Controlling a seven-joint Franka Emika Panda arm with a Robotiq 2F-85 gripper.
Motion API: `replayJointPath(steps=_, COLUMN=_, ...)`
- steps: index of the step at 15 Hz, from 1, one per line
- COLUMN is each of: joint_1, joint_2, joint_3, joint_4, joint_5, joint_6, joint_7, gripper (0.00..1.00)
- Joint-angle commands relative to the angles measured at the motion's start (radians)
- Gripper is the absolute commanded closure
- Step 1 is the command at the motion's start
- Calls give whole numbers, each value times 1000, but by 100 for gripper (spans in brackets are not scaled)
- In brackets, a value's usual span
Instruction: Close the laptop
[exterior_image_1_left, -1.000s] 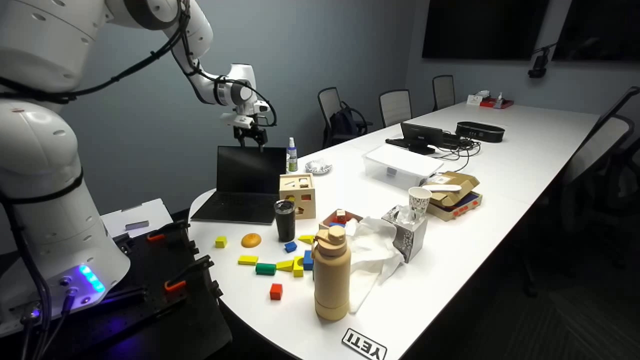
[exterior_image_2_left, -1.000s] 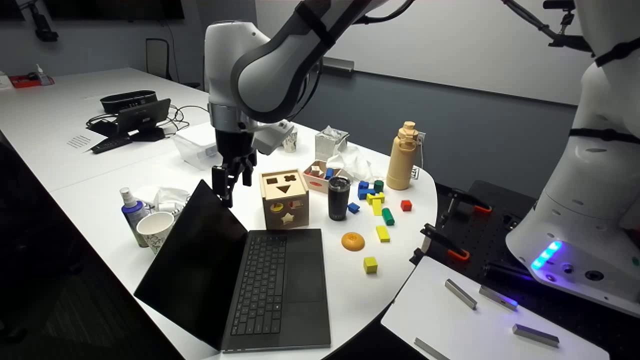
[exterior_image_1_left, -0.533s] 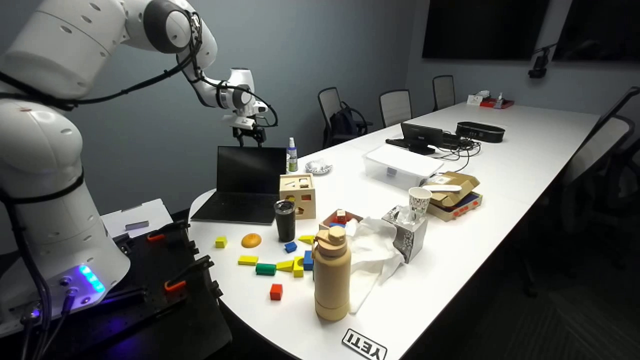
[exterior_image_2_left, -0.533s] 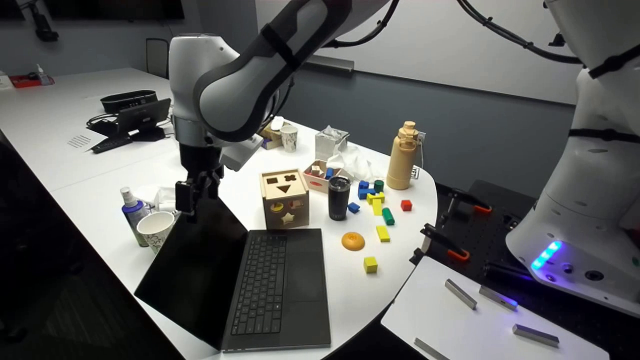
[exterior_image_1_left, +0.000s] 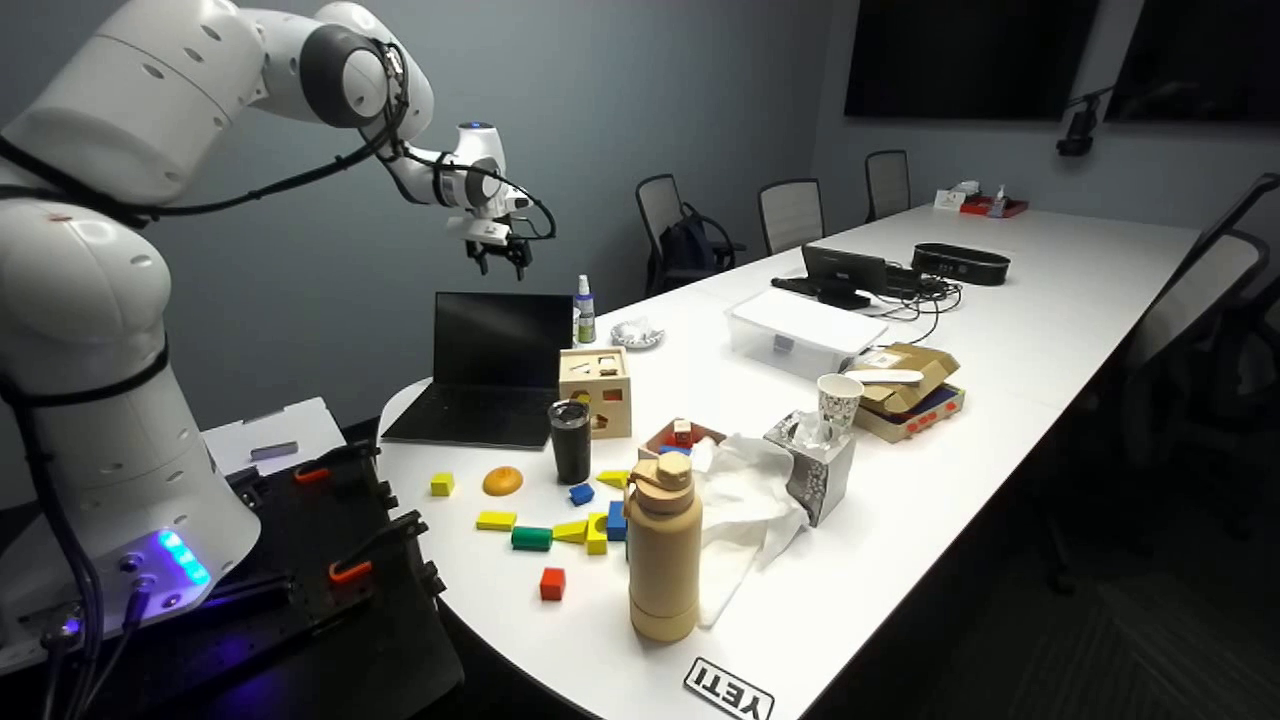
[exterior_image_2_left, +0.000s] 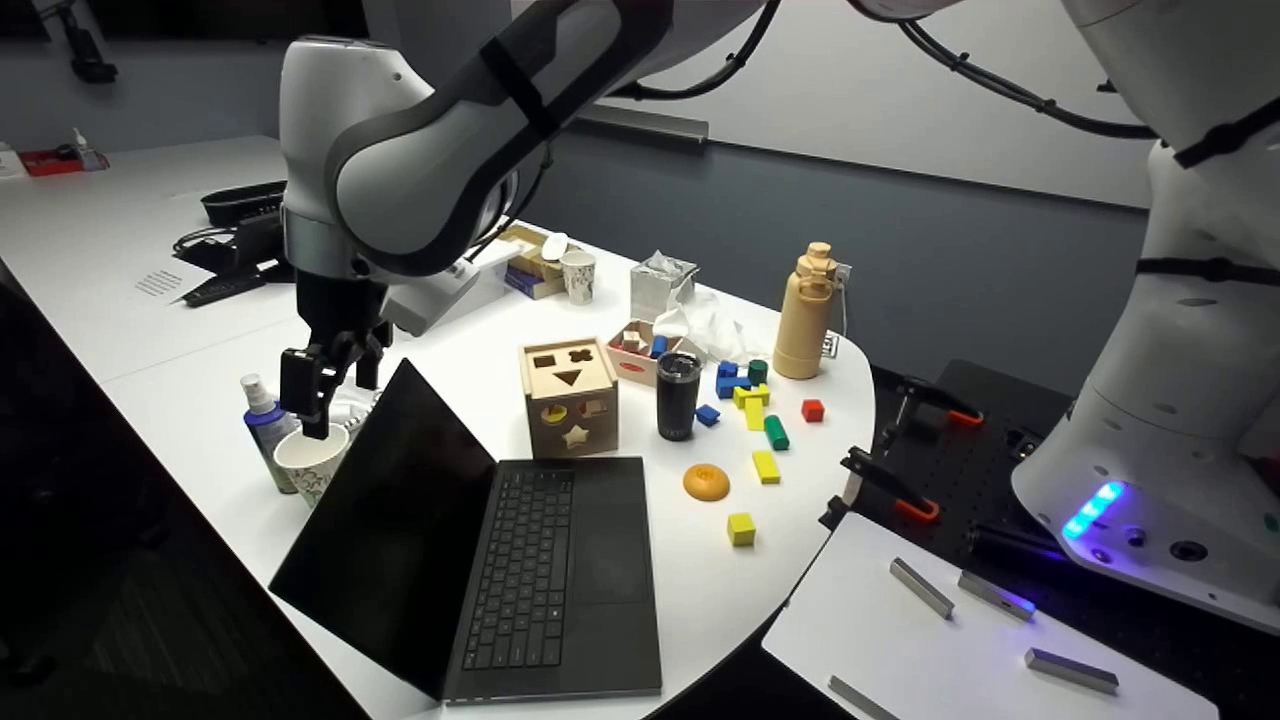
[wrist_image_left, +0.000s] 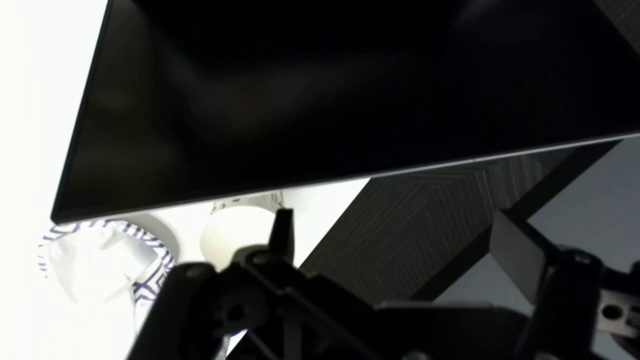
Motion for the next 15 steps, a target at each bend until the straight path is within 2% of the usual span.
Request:
replayJointPath(steps=1, joint_1=22, joint_2=68, joint_3=2, joint_4=83, joint_5=1, joint_6=-19, joint_7=-30, gripper=0)
replayJointPath(steps=7, joint_1=41, joint_2=134, joint_3=-2, joint_4=145, joint_5=-2, joint_6=-38, joint_7=-44, gripper=0)
replayJointPath(steps=12, joint_1=51, joint_2=144, joint_3=-17, joint_4=186, joint_5=-7, joint_6=-149, joint_7=-32, gripper=0)
replayJointPath(steps=15, joint_1=45, joint_2=152, joint_3=-6, joint_4=202, joint_5=3, joint_6=-120, joint_7=-35, gripper=0)
